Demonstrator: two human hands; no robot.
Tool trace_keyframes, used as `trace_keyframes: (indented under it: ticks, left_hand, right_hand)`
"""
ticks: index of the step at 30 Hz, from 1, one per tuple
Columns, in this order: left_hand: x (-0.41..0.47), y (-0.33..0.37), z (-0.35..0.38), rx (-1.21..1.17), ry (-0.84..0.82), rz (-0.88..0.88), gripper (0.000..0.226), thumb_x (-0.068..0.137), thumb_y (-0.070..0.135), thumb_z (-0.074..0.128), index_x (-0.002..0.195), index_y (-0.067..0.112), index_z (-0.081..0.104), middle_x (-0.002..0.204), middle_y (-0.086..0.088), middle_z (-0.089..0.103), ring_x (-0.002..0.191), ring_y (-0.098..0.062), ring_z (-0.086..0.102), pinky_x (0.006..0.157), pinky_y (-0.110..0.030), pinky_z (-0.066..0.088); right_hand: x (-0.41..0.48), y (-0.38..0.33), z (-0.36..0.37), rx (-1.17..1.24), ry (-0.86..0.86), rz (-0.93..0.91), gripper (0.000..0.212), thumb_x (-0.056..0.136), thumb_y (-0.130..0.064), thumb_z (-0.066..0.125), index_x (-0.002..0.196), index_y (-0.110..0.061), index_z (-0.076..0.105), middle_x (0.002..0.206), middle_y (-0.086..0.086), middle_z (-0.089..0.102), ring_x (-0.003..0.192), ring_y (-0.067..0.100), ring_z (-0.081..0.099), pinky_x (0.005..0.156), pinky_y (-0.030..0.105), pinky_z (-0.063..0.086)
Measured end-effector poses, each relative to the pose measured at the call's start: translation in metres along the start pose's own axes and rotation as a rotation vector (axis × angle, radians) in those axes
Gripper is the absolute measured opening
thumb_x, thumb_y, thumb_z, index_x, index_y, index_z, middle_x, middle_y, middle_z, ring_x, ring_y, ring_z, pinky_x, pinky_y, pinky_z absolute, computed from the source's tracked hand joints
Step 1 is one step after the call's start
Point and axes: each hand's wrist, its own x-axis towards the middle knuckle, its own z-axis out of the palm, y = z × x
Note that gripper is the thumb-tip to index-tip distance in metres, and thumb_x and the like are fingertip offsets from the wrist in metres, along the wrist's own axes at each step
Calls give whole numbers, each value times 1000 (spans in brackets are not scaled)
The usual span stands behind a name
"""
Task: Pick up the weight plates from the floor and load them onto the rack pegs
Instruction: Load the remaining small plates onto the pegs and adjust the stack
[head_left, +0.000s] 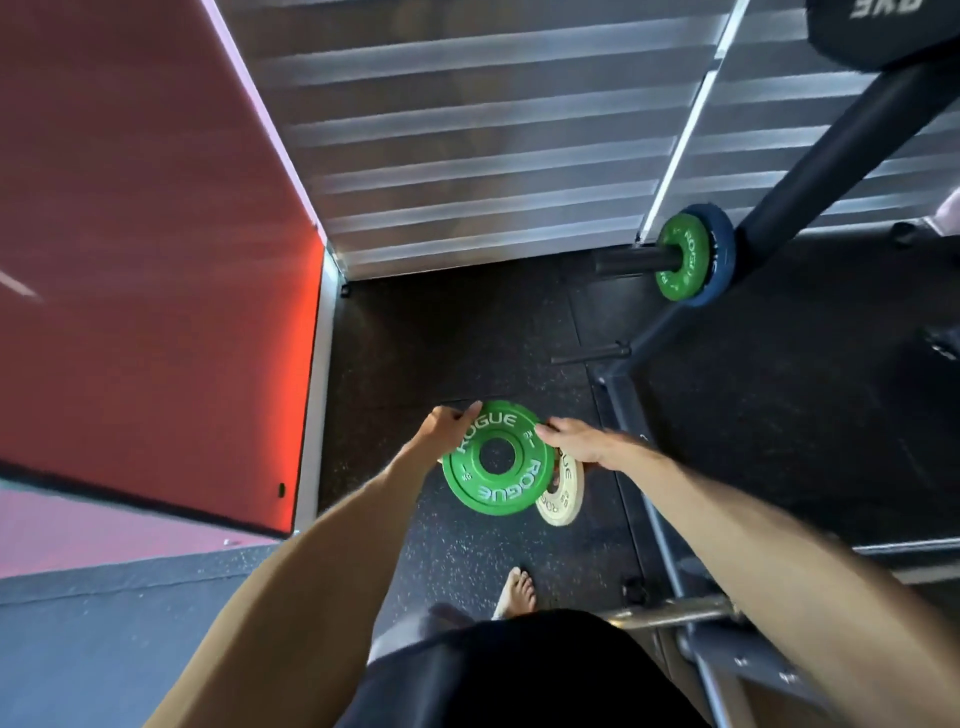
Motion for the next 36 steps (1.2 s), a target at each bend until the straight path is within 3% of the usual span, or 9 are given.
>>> trace_keyframes:
  ticks: [5,10,14,18,20,23,28,33,36]
  left_hand:
    - [59,30,-17,173,-64,78,43,94,45,57,90,3,64,72,-5,56,64,-19,53,52,-27,37]
    - [131,63,-34,334,-186,197,43,94,45,56,112,7,58,100,-9,61,89,-22,58,72,-27,38]
    - [184,102,-51,386,-312,374,33,95,38,58,113,10,54,101,-5,58,89,-17,53,74,-27,36]
    - [234,147,-73,492,-479,500,28,94,41,59,103,16,51,101,-4,62,85,-16,59,70,-32,46]
    - [253,176,-82,507,-579,582,24,95,40,57,103,18,53,100,-2,62,87,-13,61,72,-30,50]
    - [276,213,-79,550,-629,699,23,94,37,59,106,19,53,102,-1,61,93,-16,62,75,-31,50]
    - [312,262,-62,633,-739,804,31,90,40,64,109,19,51,104,-1,63,94,-15,64,79,-36,57]
    - [335,309,-44,680,-783,921,35,89,39,65,107,13,51,104,-5,63,93,-18,64,75,-32,56]
    - [344,334,-33,726,-816,945,37,88,40,67,108,12,52,106,-6,62,94,-18,63,71,-26,53]
  right_hand:
    - [34,-18,-37,-101,50,25,69,104,-55,22,159,-15,11,167,8,4,153,26,9,123,48,8]
    - [71,-34,-65,-88,150,62,70,103,-58,21,159,-16,16,166,9,14,152,26,20,121,43,20]
    - [100,-53,-83,1,271,122,61,107,-47,28,154,-8,29,161,14,29,147,29,31,114,36,28]
    - [118,-76,-103,156,413,172,28,107,-37,35,115,-17,53,132,18,58,123,31,56,93,31,40]
    - [126,-85,-114,213,496,201,30,106,-40,34,112,-20,56,125,17,62,115,31,60,94,35,44]
    - [135,-86,-125,308,603,245,28,105,-43,34,102,-22,53,119,18,64,110,34,62,95,44,48]
    - [145,-92,-150,463,713,294,37,107,-37,34,117,-8,56,119,18,62,111,32,60,95,40,45]
    - [156,-81,-171,531,819,262,29,107,-41,31,99,-21,50,99,6,64,94,24,64,79,34,44]
    - [160,-75,-181,577,851,274,32,107,-44,29,99,-21,50,97,5,64,90,22,63,78,33,43]
